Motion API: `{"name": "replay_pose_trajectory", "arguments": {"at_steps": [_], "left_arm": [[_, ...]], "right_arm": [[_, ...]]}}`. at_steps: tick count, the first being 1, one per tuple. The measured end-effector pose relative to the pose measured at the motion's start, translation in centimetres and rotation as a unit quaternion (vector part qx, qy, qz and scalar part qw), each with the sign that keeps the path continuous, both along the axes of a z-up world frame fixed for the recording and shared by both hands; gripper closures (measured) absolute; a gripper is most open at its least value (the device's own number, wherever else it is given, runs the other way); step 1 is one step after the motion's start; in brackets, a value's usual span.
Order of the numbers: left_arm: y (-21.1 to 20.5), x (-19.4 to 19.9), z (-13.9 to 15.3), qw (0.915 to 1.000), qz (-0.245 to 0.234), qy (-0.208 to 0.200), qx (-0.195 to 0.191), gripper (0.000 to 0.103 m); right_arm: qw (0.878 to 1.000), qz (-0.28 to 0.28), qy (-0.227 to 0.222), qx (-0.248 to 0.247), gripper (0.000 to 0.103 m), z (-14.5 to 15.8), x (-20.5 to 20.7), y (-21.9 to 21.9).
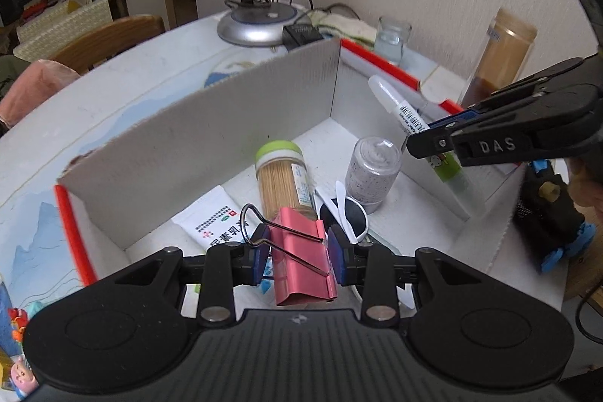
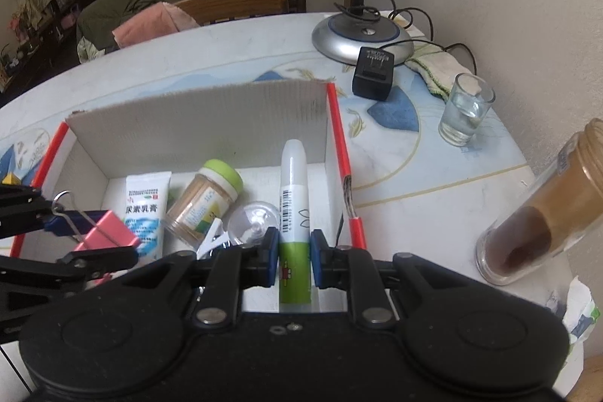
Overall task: Organize rigid objects
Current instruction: 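Carry the clip into the shoebox with the left tool while the right carries the marker, then open both grippers to drop the clip and marker into the box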
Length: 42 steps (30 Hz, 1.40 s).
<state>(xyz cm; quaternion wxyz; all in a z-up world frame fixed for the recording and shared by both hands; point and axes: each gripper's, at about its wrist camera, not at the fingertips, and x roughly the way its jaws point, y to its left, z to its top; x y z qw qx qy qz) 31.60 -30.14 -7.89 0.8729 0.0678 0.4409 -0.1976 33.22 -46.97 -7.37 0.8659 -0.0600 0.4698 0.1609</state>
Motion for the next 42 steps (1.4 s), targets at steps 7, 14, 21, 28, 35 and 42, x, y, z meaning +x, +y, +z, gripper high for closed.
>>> {"name": "replay_pose_trajectory", "arguments": {"at_steps": [7, 14, 21, 28, 35, 42], "left_arm": [[-1.4, 1.2, -1.3, 0.9993, -0.015, 0.032, 0.016, 0.070], [-2.4, 1.9, -2.0, 0.9972, -0.026, 0.053, 0.047, 0.070], [-3.1, 2.1, -2.7, 0.9936, -0.043, 0.085, 0.060, 0.069], [-2.6, 2.0, -2.4, 0.9947, -0.034, 0.084, 0.048, 0.067], [-1.5, 1.0, -1.3, 0.9972, -0.022, 0.068, 0.021, 0.047], [-0.6, -0.9, 0.9, 0.9992, -0.012, 0.037, -0.013, 0.041]], "right_arm": [[1.000, 0.005, 0.015, -0.006, 0.087, -0.9, 0.2, 0.3], [1.000, 0.019, 0.014, -0.010, 0.087, -1.2, 0.2, 0.7], [1.000, 0.022, 0.019, -0.003, 0.084, -1.0, 0.4, 0.5], [0.999, 0.028, 0.025, 0.007, 0.075, -0.9, -0.1, 0.2], [0.999, 0.034, 0.020, 0.017, 0.067, 0.0, -1.1, 0.3], [0.999, 0.041, 0.005, 0.023, 0.060, 1.5, -2.3, 0.7]]}}
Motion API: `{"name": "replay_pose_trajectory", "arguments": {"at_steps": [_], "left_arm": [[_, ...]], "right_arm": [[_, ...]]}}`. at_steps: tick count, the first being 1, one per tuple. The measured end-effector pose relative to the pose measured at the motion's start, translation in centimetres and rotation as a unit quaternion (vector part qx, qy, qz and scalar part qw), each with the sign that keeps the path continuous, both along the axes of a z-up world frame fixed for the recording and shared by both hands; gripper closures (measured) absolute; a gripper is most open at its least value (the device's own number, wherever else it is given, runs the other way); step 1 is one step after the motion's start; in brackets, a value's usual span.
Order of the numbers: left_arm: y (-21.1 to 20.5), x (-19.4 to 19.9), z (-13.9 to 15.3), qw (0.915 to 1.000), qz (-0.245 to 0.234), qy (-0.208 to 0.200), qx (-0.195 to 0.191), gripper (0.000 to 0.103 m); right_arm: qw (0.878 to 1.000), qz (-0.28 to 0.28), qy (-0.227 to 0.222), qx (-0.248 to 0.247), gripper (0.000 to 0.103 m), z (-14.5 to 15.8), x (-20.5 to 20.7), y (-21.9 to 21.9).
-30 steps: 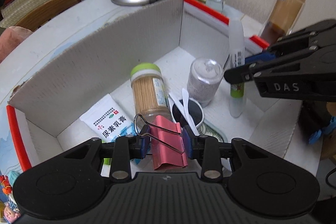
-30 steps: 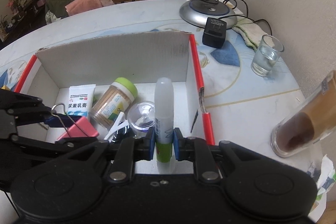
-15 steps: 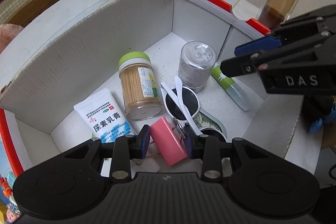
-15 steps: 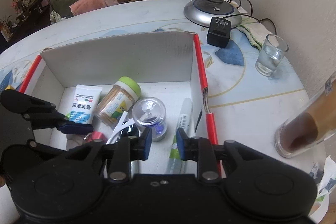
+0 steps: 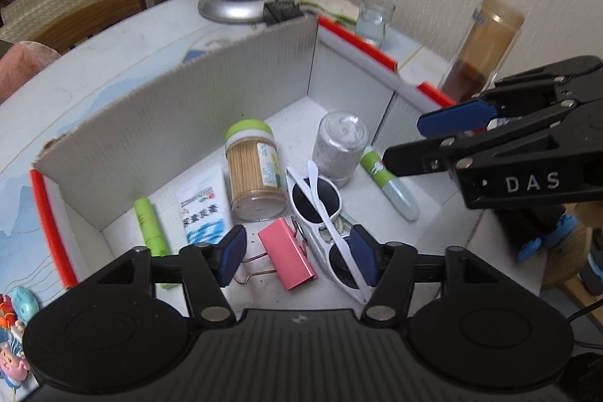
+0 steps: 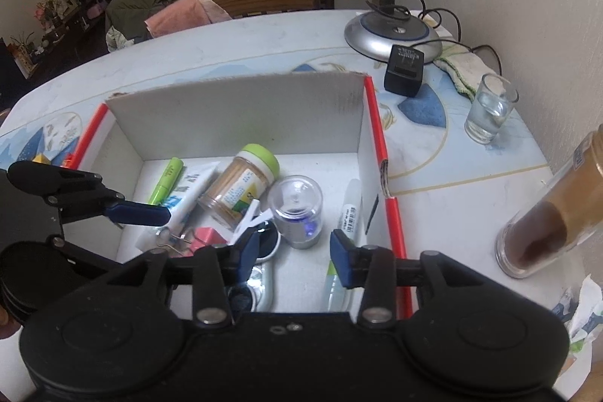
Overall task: Organize rigid objects
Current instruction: 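Open both grippers to drop the clip and marker into the box, then withdraw both tools from the box toward the remaining table items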
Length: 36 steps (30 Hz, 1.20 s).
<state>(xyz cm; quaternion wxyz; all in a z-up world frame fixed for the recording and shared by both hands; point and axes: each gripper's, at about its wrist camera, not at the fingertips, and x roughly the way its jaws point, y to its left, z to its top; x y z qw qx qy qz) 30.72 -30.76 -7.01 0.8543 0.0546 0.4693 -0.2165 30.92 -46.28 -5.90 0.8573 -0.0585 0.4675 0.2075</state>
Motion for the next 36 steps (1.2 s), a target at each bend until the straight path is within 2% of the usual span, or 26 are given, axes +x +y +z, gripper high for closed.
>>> {"name": "replay_pose_trajectory", "arguments": {"at_steps": [7, 11, 16, 20, 22, 28, 33, 36], "left_arm": [[1.6, -2.2, 2.4, 0.9992, 0.020, -0.032, -0.015, 0.040], [3.0, -3.7, 3.6, 0.9981, 0.031, -0.046, -0.027, 0.027], [4.7, -5.5, 4.9, 0.9966, 0.041, -0.062, -0.036, 0.027], [6.1, -6.7, 5.5, 0.9957, 0.050, -0.069, -0.035, 0.022], [7.0, -7.2, 5.7, 0.9952, 0.055, -0.071, -0.037, 0.021], [10.2, -8.8, 6.4, 0.9930, 0.074, -0.082, -0.042, 0.021], [13.1, -10.1, 6.9, 0.9908, 0.089, -0.092, -0.041, 0.015], [15.2, -10.9, 7.0, 0.9888, 0.102, -0.098, -0.048, 0.014]], "right_arm": [[1.000, 0.005, -0.020, 0.017, 0.051, 1.9, -1.8, 0.4], [0.999, 0.004, -0.030, 0.030, 0.044, 3.0, -2.8, 0.6], [0.998, 0.007, -0.040, 0.042, 0.036, 4.1, -4.4, 1.5], [0.998, 0.009, -0.049, 0.045, 0.028, 4.7, -5.8, 2.4], [0.997, 0.004, -0.057, 0.045, 0.021, 5.1, -6.5, 2.9], [0.996, 0.004, -0.068, 0.056, 0.011, 5.8, -8.4, 4.9], [0.995, 0.007, -0.078, 0.065, 0.005, 6.0, -9.8, 6.8], [0.994, 0.012, -0.083, 0.068, 0.003, 6.0, -10.5, 8.3]]}}
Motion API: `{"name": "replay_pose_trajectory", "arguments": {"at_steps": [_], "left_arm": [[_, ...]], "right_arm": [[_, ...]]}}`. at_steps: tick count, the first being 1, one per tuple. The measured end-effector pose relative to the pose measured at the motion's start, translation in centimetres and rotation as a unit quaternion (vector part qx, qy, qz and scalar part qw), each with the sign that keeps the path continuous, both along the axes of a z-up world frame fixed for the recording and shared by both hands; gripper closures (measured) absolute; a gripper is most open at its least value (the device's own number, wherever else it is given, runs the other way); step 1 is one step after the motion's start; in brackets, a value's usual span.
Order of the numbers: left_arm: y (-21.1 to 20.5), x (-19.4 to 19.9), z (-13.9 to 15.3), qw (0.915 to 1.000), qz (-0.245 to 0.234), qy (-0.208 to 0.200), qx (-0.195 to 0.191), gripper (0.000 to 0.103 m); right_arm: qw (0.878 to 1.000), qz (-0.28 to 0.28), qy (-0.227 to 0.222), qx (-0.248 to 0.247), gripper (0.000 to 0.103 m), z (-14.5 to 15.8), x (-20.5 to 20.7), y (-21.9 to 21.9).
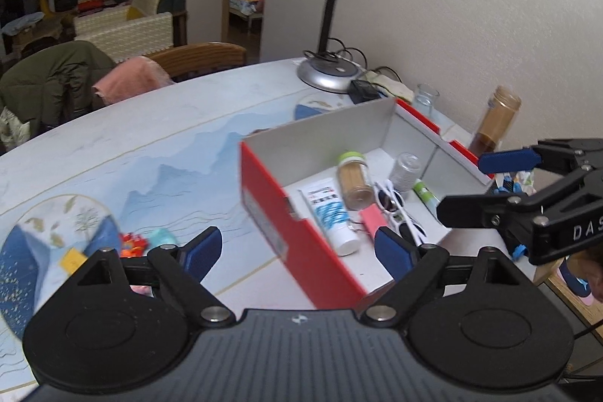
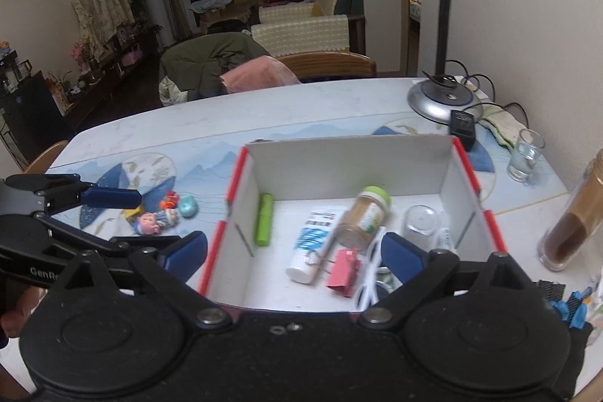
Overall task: Organize rigid objects
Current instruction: 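Withdraw both tools from the box toward the remaining table items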
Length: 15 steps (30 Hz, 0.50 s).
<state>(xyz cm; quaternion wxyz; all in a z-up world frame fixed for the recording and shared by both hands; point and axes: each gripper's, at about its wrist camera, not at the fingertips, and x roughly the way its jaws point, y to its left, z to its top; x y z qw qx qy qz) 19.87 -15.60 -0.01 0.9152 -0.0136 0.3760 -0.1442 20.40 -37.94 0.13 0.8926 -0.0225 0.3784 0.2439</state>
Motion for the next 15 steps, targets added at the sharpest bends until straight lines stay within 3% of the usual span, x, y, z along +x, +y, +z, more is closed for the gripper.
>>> {"name": "replay_pose_trajectory", "arguments": {"at_steps": [1, 4, 15], "left_arm": [[0.7, -0.2, 0.0, 1.0000, 0.004, -0.001, -0.003, 0.014], [2.9, -0.9, -0.1, 0.9998, 0.018, -0.007, -0.007, 0.000], [9.6, -2.5, -0.5, 0.9979, 0.060, -0.020, -0.013, 0.000]], "right_arm": [[1.000, 0.002, -0.002, 0.001, 0.003, 0.0, -0.2, 0.5], [1.000, 0.008, -0.006, 0.005, 0.002, 0.1, -1.0, 2.0], [0.999, 0.030, -0.007, 0.014, 0.002, -0.4, -2.9, 8.3]]}}
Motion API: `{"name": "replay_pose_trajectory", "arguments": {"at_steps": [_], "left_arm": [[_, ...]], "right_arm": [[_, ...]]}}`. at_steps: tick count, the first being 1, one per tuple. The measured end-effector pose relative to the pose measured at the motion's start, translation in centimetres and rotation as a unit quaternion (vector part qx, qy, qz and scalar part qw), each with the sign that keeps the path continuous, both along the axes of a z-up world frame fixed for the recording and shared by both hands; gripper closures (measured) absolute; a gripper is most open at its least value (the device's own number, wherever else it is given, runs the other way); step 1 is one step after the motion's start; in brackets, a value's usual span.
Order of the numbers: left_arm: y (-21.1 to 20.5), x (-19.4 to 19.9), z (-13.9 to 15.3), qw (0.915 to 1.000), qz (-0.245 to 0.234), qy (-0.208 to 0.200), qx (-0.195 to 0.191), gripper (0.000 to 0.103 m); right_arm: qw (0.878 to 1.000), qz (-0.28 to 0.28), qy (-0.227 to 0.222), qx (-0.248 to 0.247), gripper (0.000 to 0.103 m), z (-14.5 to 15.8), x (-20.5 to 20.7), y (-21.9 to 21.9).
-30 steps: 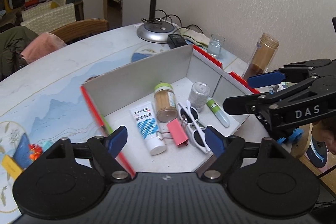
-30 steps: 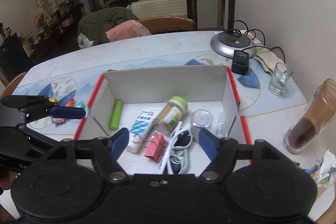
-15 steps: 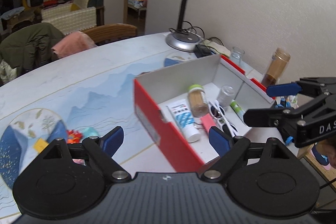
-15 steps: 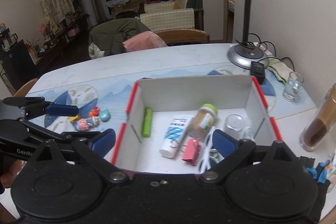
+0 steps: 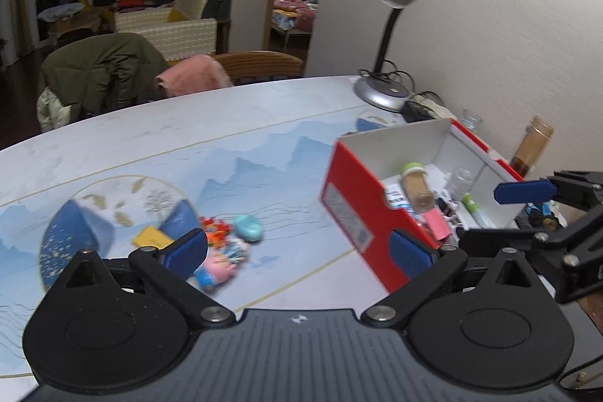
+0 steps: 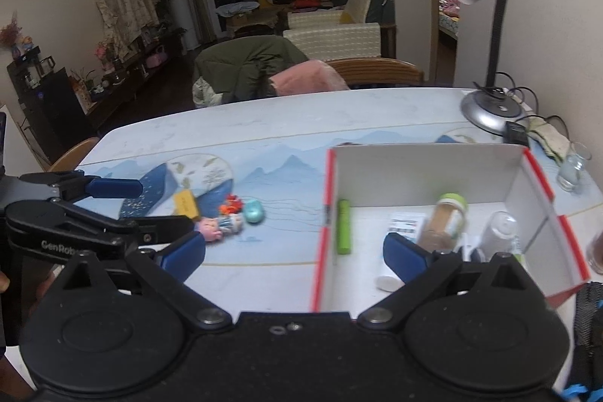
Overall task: Organize rigid objects
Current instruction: 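Withdraw both tools from the box toward the remaining table items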
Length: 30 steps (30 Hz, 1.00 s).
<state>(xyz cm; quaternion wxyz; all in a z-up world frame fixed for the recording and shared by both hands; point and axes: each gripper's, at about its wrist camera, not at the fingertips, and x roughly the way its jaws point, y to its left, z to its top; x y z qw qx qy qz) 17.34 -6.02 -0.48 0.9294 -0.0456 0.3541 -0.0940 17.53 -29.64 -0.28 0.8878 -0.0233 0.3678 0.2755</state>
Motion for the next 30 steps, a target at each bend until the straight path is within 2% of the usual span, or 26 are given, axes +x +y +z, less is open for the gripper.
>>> {"name": "replay_pose_trajectory", "arguments": {"at_steps": [6, 10, 14, 23, 30], "left_arm": [[4.2, -0.2, -0.4, 0.9991, 0.041, -0.009, 0.004, 0.000], [6.8, 0.6, -1.5, 0.9977, 0.067, 0.000, -0.008, 0.000], [8.4, 1.8, -2.8, 0.9959, 0.090, 0.011, 0.002, 0.000], [9.9, 5.3, -6.8, 0.9924, 0.111, 0.053, 0.007, 0.000], [9.9, 8.2, -9.4, 0.9898, 0.116, 0.079, 0.027, 0.000]], "right_arm": [[1.000, 0.019, -0.006, 0.001, 0.002, -0.2, -0.8, 3.5], [0.999, 0.034, -0.007, -0.008, 0.001, -0.7, -1.1, 6.1], [0.999, 0.037, 0.000, -0.019, 0.001, -1.9, -0.6, 8.4], [0.997, 0.062, 0.010, -0.048, 0.002, -5.2, 0.8, 11.8], [0.993, 0.093, 0.019, -0.069, 0.003, -8.0, 2.4, 14.0]]}}
